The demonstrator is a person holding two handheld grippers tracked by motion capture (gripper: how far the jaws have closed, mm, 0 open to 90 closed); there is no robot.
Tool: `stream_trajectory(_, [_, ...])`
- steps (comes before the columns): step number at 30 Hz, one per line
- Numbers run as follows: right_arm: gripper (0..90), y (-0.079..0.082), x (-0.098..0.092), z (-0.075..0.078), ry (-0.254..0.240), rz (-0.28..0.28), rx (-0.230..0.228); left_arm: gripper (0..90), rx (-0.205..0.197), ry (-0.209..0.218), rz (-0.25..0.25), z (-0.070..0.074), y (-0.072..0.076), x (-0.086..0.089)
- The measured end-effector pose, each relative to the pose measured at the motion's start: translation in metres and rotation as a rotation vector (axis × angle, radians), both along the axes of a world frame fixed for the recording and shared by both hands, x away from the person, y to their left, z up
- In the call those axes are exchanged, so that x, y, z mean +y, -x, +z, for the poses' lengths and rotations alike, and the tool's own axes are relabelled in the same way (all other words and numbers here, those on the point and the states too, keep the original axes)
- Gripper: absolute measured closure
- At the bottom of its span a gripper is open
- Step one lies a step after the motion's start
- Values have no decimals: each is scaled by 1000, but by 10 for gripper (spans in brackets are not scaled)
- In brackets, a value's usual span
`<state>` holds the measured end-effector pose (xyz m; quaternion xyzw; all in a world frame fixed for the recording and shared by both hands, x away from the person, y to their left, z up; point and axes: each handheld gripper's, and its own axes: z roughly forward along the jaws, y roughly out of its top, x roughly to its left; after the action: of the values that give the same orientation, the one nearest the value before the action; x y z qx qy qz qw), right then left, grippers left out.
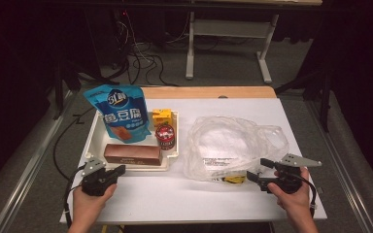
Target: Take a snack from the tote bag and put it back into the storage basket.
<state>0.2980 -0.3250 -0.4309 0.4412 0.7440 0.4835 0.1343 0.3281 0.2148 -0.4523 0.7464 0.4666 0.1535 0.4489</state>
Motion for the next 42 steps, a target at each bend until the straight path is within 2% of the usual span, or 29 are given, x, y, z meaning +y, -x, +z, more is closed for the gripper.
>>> stream_trajectory(3, [156, -1, 1, 0, 5, 2, -1, 900, 18, -10, -2, -5, -9, -15])
stream_trajectory(6, [156, -1, 3, -1, 6, 3, 2, 894, 36, -1, -8, -12, -19, -28])
stream_trajectory(7, [156, -2, 3, -1, 6, 2, 6, 893, 37, -17, -3, -14, -21, -31])
stream_trajectory(9, [156, -2, 4, -2, 8, 5, 6, 893, 41, -9, 9, -16, -25, -36])
stream_trajectory(11, [156, -2, 5, -2, 11, 7, 4, 892, 42, -20, 21, -18, -28, -39])
stream_trajectory(16, [156, -3, 4, -2, 12, 7, 6, 888, 48, 14, 50, -21, -35, -39])
stream_trajectory(20, [156, -2, 3, -2, 11, 6, 4, 877, 36, -2, 63, -20, -36, -39])
stream_trajectory(23, [156, -2, 1, -2, 10, 0, -1, 872, 46, -12, 94, -19, -35, -31])
stream_trajectory(27, [156, -2, 0, -2, 6, -8, 5, 873, 58, 9, 140, -21, -38, -20])
stream_trajectory(29, [156, -2, 0, -1, 8, -7, 5, 872, 58, 25, 137, -21, -38, -18])
stream_trajectory(31, [156, -2, 1, -1, 11, -3, 1, 854, 54, 22, 129, -21, -37, -18])
stream_trajectory(34, [156, -2, 1, -1, 12, -5, 2, 787, 38, 46, 116, -17, -34, -19])
stream_trajectory(36, [156, -2, 1, -1, 9, -9, 4, 714, 10, 59, 118, -13, -30, -18])
stream_trajectory(37, [156, -1, 0, -1, 8, -11, 4, 631, -5, 53, 128, -11, -28, -18])
stream_trajectory(39, [156, -1, -1, -1, 6, -13, -1, 383, 4, 62, 96, -6, -25, -16])
stream_trajectory(40, [156, -1, -1, -1, 6, -13, -2, 318, 0, 41, 94, -4, -23, -16])
stream_trajectory(42, [155, 0, -2, -1, 13, -19, -5, 221, -35, 25, 79, 1, -18, -14])
